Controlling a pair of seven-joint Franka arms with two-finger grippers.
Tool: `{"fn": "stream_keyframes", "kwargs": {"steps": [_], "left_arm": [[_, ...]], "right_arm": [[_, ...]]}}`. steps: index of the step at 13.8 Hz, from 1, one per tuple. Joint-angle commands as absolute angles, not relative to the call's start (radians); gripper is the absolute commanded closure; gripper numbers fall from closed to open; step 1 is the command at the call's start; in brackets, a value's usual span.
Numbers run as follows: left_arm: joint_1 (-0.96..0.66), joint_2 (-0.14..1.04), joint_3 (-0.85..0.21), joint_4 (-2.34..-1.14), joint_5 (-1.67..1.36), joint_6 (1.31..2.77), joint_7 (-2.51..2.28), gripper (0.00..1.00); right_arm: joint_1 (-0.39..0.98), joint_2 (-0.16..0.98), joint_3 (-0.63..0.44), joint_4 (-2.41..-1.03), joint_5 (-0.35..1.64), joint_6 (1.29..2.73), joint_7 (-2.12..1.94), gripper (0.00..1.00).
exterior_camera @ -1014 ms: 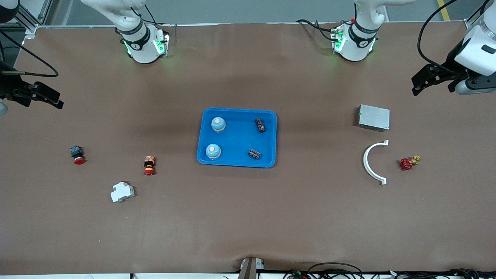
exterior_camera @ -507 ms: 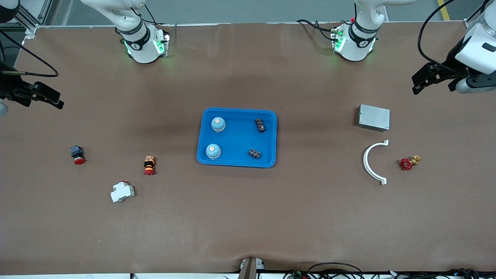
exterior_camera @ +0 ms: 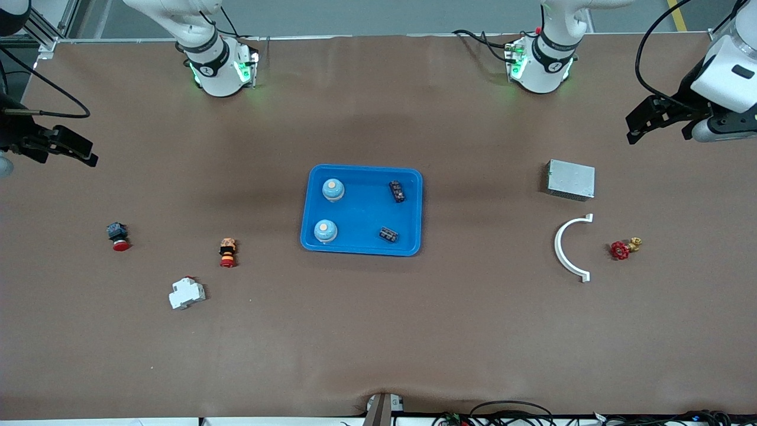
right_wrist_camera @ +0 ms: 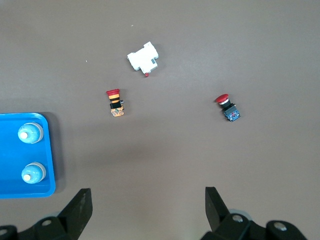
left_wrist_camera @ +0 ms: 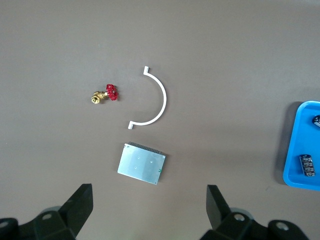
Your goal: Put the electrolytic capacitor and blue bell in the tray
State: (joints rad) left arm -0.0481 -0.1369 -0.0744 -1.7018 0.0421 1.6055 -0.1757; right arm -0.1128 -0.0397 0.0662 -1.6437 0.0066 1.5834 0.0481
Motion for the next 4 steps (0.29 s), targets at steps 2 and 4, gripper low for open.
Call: {"fn": "stream_keyframes", "kwargs": {"steps": [2,4], "left_arm": [[-0.034,-0.115,-0.075,-1.655,0.017,1.597,-0.15,0.0],[-0.034,-0.1,-0.075,-1.631,0.018,1.591,-0.149,0.0]], "right_arm": [[-0.124,-0.043,0.075,-1.647,0.021,1.586,0.058,0.0],[-0.126,-0.041,0.074,-1.647,0.021,1.588,0.058,0.0]]}}
